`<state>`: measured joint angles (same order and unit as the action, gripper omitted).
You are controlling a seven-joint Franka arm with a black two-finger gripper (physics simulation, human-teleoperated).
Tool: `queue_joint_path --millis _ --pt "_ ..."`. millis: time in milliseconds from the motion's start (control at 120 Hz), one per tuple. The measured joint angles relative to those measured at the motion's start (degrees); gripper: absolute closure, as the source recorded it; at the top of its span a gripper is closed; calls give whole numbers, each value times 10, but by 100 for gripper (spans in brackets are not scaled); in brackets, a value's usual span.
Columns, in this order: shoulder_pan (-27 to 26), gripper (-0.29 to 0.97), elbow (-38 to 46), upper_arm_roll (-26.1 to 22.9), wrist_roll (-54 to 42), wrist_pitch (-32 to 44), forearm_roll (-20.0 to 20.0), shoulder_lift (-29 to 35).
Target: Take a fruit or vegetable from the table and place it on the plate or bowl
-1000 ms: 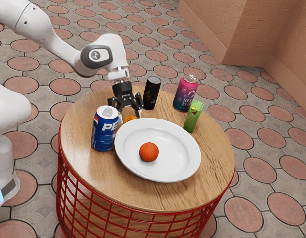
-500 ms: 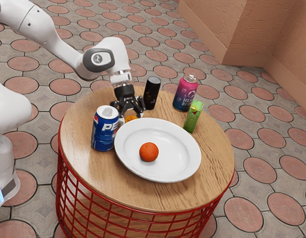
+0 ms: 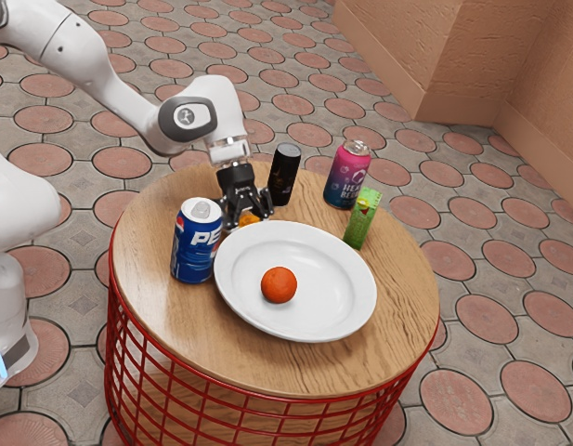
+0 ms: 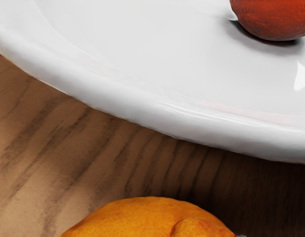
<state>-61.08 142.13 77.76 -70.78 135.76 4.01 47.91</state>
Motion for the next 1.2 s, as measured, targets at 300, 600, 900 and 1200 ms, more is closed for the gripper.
queue_joint_path --millis 300,600,900,1200 --pt "11 37 -2 0 8 8 3 -4" --pt "36 36 -47 -21 11 -14 1 -1" --pt "-10 36 -96 -101 15 -43 -29 -1" --pt "-132 36 -96 -84 29 -21 -31 -12"
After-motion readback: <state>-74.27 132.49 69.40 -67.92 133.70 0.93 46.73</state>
